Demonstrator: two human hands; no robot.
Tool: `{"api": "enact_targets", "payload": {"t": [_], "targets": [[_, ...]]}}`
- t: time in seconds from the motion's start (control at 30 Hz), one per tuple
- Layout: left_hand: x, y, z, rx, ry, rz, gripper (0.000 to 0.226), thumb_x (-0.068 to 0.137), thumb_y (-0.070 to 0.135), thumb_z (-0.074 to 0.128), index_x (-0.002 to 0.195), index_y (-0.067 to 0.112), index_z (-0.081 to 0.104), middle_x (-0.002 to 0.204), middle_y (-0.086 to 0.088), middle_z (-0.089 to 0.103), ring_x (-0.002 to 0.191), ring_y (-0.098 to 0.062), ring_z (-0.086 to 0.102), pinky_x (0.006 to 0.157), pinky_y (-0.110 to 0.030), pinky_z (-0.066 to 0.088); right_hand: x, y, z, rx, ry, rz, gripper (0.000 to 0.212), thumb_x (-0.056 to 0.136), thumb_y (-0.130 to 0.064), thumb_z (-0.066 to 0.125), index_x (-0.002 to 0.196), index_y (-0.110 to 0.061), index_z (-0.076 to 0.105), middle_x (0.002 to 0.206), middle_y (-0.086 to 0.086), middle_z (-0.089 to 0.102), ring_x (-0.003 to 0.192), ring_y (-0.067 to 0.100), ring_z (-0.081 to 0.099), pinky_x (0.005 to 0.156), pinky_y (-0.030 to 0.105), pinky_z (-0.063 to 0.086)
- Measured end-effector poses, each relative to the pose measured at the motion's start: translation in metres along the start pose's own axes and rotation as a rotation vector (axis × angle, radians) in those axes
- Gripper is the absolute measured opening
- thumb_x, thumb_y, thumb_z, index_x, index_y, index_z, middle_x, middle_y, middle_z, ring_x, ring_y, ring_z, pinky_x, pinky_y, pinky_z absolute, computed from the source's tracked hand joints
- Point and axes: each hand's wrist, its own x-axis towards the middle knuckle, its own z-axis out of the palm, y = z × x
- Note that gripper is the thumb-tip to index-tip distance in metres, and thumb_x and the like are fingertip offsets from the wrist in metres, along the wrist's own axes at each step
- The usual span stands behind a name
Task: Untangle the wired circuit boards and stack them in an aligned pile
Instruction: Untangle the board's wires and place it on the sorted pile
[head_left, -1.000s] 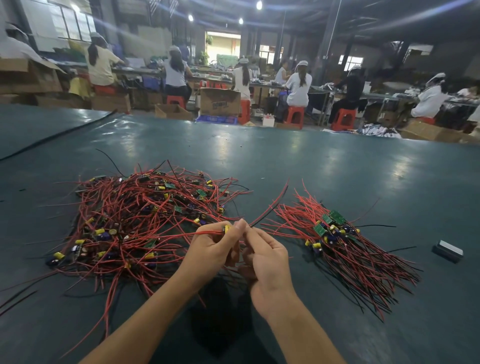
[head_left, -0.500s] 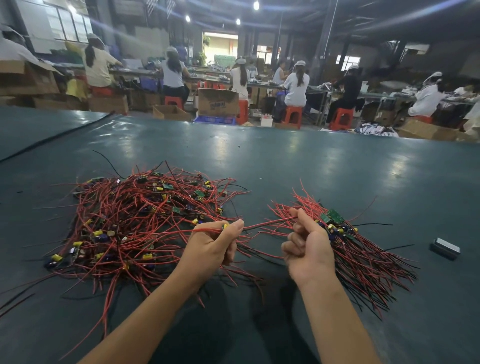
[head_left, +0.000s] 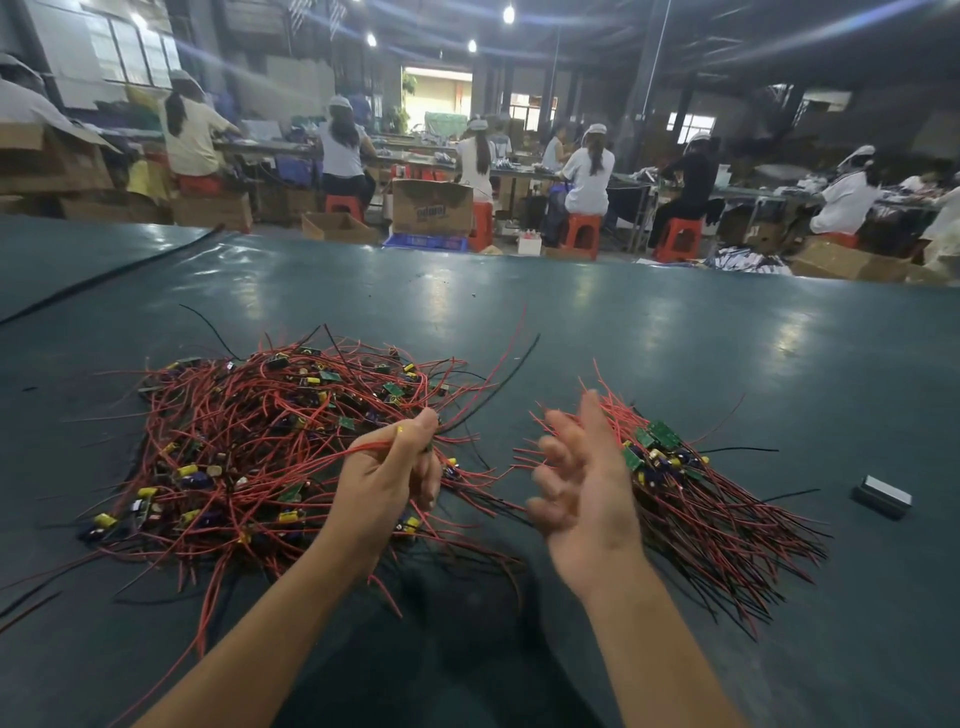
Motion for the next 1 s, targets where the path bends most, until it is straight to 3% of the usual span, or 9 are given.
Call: {"api": "enact_targets", "payload": {"t": [0.07, 0.13, 0.23, 0.3, 0.43, 0.6, 0.73, 0.87, 1.0], "targets": [[-0.002, -0.002, 0.005, 0.07, -0.056, 0.007, 0.045, 0.086, 0.046, 0.052, 0.047, 0.024, 0.056, 0.046, -0.006, 0.048, 0.04, -0.013, 0.045, 0.045, -0.021, 0.042, -0.006, 0.017, 0.012, -0.194, -0.124, 0.007, 0.061, 0.056, -0.064, 0.073, 0.099, -0.021, 0.075, 0.062, -0.012, 0.054, 0.044, 0.003, 0.035, 0.036, 0.016, 0.023], [-0.004, -0.003, 0.008, 0.101, -0.123, 0.006, 0.041, 0.087, 0.043, 0.049, 0.056, 0.025, 0.07, 0.048, -0.006, 0.053, 0.043, -0.012, 0.051, 0.045, -0.02, 0.045, -0.012, 0.032, 0.02, -0.288, -0.226, -0.058, 0.037, 0.067, -0.056, 0.07, 0.085, -0.024, 0.079, 0.064, -0.01, 0.064, 0.048, 0.005, 0.05, 0.041, 0.019, 0.041], [-0.006, -0.005, 0.008, 0.129, -0.166, -0.032, 0.041, 0.087, 0.048, 0.047, 0.08, 0.021, 0.077, 0.067, -0.008, 0.072, 0.064, -0.015, 0.07, 0.056, -0.02, 0.054, -0.017, 0.039, 0.026, -0.314, -0.243, -0.127, 0.022, 0.083, -0.039, 0.065, 0.079, -0.025, 0.081, 0.081, 0.003, 0.077, 0.072, 0.014, 0.072, 0.065, 0.027, 0.059], [-0.005, -0.007, 0.006, 0.187, -0.166, -0.061, 0.055, 0.085, 0.058, 0.044, 0.086, 0.013, 0.076, 0.073, -0.008, 0.074, 0.069, -0.017, 0.072, 0.061, -0.021, 0.055, -0.015, 0.037, 0.024, -0.33, -0.215, -0.162, 0.028, 0.093, -0.03, 0.061, 0.075, -0.023, 0.081, 0.075, 0.002, 0.076, 0.067, 0.012, 0.072, 0.06, 0.022, 0.056], [-0.005, -0.009, 0.006, 0.25, -0.167, -0.095, 0.076, 0.086, 0.063, 0.037, 0.071, -0.004, 0.068, 0.054, -0.009, 0.063, 0.05, -0.02, 0.06, 0.051, -0.027, 0.049, -0.008, 0.027, 0.015, -0.352, -0.081, -0.376, 0.029, 0.098, -0.029, 0.056, 0.082, -0.025, 0.08, 0.058, -0.009, 0.061, 0.044, 0.003, 0.048, 0.041, 0.015, 0.037], [-0.005, -0.009, 0.005, 0.231, -0.119, -0.134, 0.063, 0.091, 0.057, 0.033, 0.065, 0.013, 0.07, 0.054, -0.009, 0.062, 0.047, -0.017, 0.056, 0.049, -0.025, 0.046, 0.013, 0.0, -0.011, -0.267, 0.23, -0.535, 0.028, 0.1, -0.033, 0.053, 0.085, -0.025, 0.076, 0.062, -0.01, 0.06, 0.045, 0.005, 0.046, 0.038, 0.018, 0.036], [-0.005, -0.01, 0.003, 0.297, -0.023, -0.028, 0.054, 0.093, 0.048, 0.042, 0.062, 0.012, 0.069, 0.052, -0.007, 0.061, 0.048, -0.017, 0.057, 0.05, -0.023, 0.046, 0.027, -0.008, -0.031, -0.193, 0.47, -0.475, 0.033, 0.102, -0.036, 0.051, 0.079, -0.023, 0.071, 0.061, -0.006, 0.056, 0.039, 0.003, 0.042, 0.035, 0.018, 0.033], [0.001, -0.016, -0.008, 0.539, 0.129, 0.11, 0.032, 0.098, 0.025, 0.055, 0.07, 0.017, 0.067, 0.058, 0.003, 0.063, 0.05, -0.005, 0.054, 0.05, -0.016, 0.043, 0.032, -0.01, -0.038, -0.083, 0.549, -0.4, 0.031, 0.102, -0.037, 0.05, 0.081, -0.023, 0.068, 0.067, -0.002, 0.058, 0.035, 0.002, 0.042, 0.034, 0.017, 0.032], [0.002, -0.023, -0.02, 0.941, 0.064, 0.187, 0.013, 0.09, 0.009, 0.061, 0.098, 0.017, 0.067, 0.091, 0.01, 0.062, 0.085, -0.008, 0.056, 0.076, -0.022, 0.046, 0.032, -0.011, -0.038, 0.018, 0.603, -0.346, 0.03, 0.102, -0.038, 0.049, 0.083, -0.024, 0.067, 0.065, -0.007, 0.056, 0.037, 0.003, 0.04, 0.036, 0.017, 0.029]]}}
